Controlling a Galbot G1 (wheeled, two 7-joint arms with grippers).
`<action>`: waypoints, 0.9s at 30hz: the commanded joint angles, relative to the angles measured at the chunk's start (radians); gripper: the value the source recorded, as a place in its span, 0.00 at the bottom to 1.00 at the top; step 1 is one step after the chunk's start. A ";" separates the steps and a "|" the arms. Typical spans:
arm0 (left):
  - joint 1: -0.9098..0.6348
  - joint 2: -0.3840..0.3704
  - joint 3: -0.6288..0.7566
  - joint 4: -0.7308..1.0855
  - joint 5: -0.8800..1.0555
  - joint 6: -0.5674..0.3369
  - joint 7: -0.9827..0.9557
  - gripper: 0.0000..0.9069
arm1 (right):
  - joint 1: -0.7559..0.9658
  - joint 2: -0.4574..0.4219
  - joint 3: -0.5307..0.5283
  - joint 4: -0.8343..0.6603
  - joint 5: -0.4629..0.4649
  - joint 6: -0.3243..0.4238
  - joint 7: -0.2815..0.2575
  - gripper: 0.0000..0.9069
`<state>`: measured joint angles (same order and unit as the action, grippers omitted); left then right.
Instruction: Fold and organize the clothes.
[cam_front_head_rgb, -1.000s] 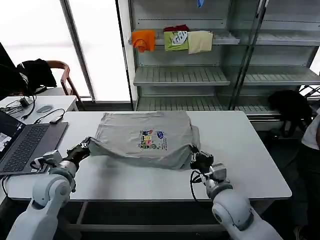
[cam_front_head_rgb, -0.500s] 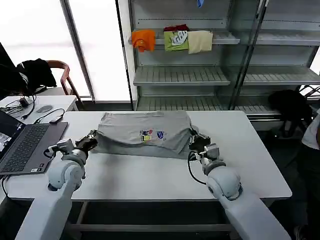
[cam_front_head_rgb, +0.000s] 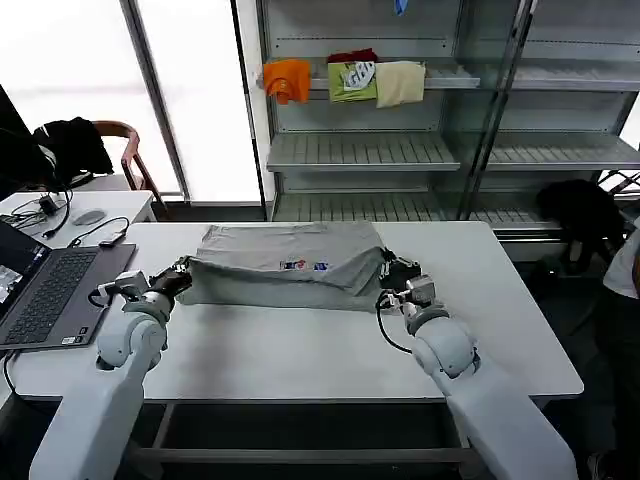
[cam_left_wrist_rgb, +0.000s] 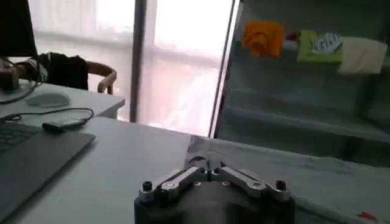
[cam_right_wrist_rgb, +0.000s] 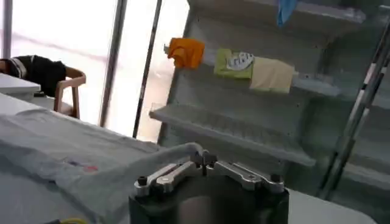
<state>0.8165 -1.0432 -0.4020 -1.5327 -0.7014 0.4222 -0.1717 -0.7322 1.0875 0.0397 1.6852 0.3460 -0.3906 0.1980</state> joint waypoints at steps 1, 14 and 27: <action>0.032 0.013 0.000 0.014 0.026 -0.005 0.061 0.01 | -0.042 -0.016 0.012 0.010 -0.004 0.005 -0.007 0.00; 0.054 0.015 0.005 0.031 0.110 -0.006 0.098 0.01 | -0.117 -0.039 0.054 0.043 -0.002 -0.021 -0.029 0.00; 0.055 0.010 0.014 0.044 0.151 -0.014 0.101 0.02 | -0.133 -0.025 0.056 -0.015 -0.008 0.003 -0.032 0.00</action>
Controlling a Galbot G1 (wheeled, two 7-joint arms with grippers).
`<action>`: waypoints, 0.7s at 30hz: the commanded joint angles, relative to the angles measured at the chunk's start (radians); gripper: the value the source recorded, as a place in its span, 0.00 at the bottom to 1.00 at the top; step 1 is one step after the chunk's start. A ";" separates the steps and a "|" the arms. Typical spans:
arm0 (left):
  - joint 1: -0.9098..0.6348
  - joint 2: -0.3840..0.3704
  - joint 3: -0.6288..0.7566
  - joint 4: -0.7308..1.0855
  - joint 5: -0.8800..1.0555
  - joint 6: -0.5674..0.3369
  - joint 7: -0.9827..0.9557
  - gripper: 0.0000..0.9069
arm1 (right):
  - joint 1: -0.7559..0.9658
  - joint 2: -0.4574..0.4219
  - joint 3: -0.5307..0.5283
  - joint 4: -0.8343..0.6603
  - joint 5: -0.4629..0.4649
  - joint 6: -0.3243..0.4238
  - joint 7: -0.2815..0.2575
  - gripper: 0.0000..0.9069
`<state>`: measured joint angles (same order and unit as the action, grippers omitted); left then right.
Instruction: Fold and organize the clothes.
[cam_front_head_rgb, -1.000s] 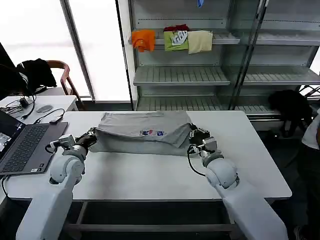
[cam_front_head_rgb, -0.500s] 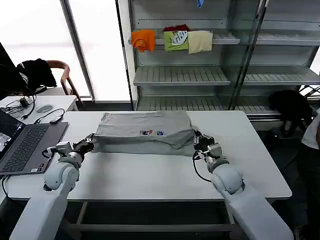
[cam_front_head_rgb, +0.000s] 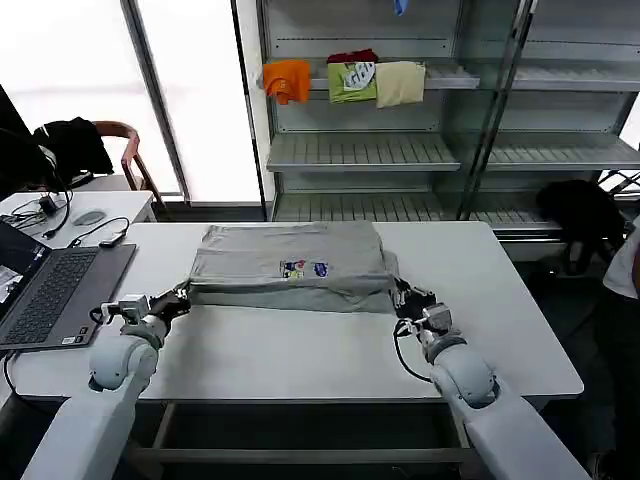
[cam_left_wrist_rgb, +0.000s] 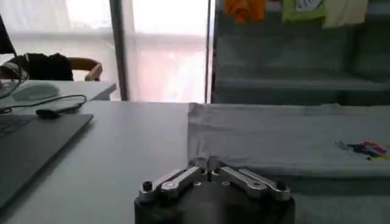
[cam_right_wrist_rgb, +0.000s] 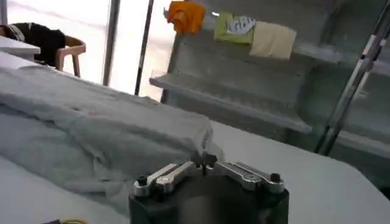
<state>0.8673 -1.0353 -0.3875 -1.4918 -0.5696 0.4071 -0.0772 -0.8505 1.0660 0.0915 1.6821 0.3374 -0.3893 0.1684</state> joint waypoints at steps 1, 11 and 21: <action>0.004 0.002 0.000 0.004 0.022 0.000 0.007 0.07 | -0.014 -0.001 0.003 -0.013 -0.001 0.001 -0.001 0.06; 0.013 0.008 -0.002 -0.008 0.059 -0.002 0.013 1.00 | -0.017 0.007 -0.010 -0.020 -0.003 -0.020 0.010 1.00; 0.034 0.045 -0.020 -0.074 0.099 0.022 0.009 1.00 | -0.024 -0.027 0.029 0.045 0.000 -0.135 0.004 1.00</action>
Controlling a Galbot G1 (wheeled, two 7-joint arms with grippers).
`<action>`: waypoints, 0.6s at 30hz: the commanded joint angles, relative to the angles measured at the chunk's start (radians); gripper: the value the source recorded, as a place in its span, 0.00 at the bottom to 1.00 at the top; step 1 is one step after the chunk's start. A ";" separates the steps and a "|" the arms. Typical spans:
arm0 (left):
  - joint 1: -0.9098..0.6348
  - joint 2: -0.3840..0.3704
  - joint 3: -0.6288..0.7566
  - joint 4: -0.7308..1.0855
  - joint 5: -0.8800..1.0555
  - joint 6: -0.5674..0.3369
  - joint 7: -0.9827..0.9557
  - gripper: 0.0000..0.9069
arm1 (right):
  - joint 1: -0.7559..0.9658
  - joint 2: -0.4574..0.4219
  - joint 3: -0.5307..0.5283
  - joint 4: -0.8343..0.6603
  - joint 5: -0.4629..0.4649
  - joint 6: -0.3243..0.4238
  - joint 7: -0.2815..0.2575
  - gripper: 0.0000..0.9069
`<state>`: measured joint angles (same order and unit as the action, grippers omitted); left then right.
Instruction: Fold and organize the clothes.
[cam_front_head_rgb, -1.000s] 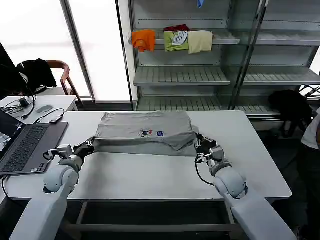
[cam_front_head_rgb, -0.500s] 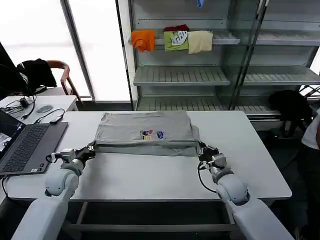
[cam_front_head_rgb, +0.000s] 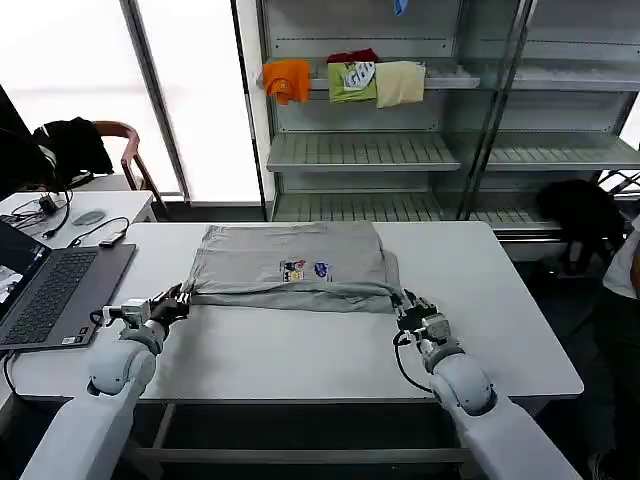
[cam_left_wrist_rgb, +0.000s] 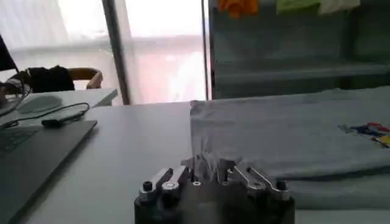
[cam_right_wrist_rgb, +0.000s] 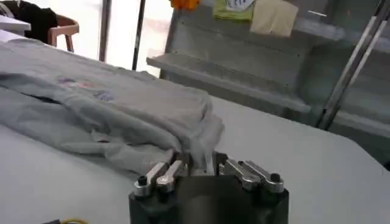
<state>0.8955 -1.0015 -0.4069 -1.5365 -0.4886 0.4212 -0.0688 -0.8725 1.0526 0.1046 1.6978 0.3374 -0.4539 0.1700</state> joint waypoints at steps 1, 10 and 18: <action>0.010 0.017 -0.006 -0.044 0.024 0.014 0.000 1.00 | -0.007 -0.019 0.027 0.046 0.003 -0.084 0.001 1.00; 0.076 0.052 -0.086 -0.158 0.019 0.119 -0.009 1.00 | -0.098 -0.094 0.150 0.141 0.017 -0.028 -0.032 1.00; 0.084 -0.011 -0.090 -0.217 -0.159 0.129 -0.033 1.00 | -0.144 -0.092 0.209 0.157 0.046 0.105 -0.094 1.00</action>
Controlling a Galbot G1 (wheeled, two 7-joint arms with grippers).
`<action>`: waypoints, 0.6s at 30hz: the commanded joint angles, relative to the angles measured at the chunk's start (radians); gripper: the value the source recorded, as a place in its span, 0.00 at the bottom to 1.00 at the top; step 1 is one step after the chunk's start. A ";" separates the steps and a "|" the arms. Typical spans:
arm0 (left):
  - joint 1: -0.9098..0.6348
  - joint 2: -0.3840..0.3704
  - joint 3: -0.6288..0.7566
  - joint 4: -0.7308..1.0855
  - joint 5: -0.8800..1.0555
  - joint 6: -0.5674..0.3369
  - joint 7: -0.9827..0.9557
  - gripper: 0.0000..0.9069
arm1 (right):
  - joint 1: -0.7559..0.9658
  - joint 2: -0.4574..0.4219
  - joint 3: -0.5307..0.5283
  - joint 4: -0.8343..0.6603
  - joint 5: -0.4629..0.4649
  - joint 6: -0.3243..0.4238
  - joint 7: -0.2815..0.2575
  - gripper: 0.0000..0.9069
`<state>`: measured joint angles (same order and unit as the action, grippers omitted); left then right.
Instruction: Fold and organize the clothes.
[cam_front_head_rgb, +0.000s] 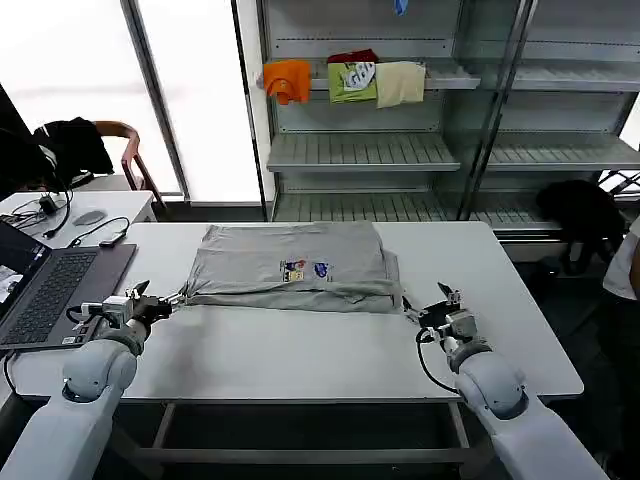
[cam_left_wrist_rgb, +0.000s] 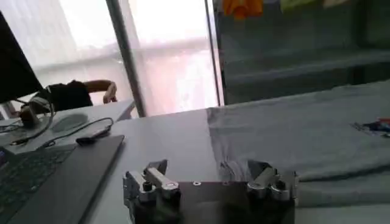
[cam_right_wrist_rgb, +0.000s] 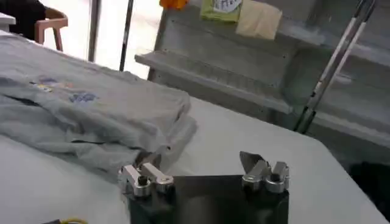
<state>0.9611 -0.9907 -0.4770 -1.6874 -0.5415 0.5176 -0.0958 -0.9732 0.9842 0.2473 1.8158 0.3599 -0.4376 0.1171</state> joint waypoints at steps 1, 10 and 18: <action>0.011 -0.030 -0.020 -0.051 -0.113 0.031 -0.007 1.00 | -0.045 -0.021 0.061 0.037 0.024 0.107 -0.058 1.00; -0.003 -0.038 -0.024 0.058 -0.142 -0.002 -0.004 1.00 | -0.020 0.051 -0.055 -0.011 0.078 0.115 -0.084 1.00; -0.016 -0.041 -0.015 0.122 -0.150 -0.008 0.006 1.00 | 0.032 0.092 -0.106 -0.090 0.117 0.065 -0.086 1.00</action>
<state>0.9439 -1.0282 -0.4881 -1.6085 -0.6638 0.5074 -0.0867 -0.9566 1.0524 0.1763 1.7664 0.4450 -0.3727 0.0486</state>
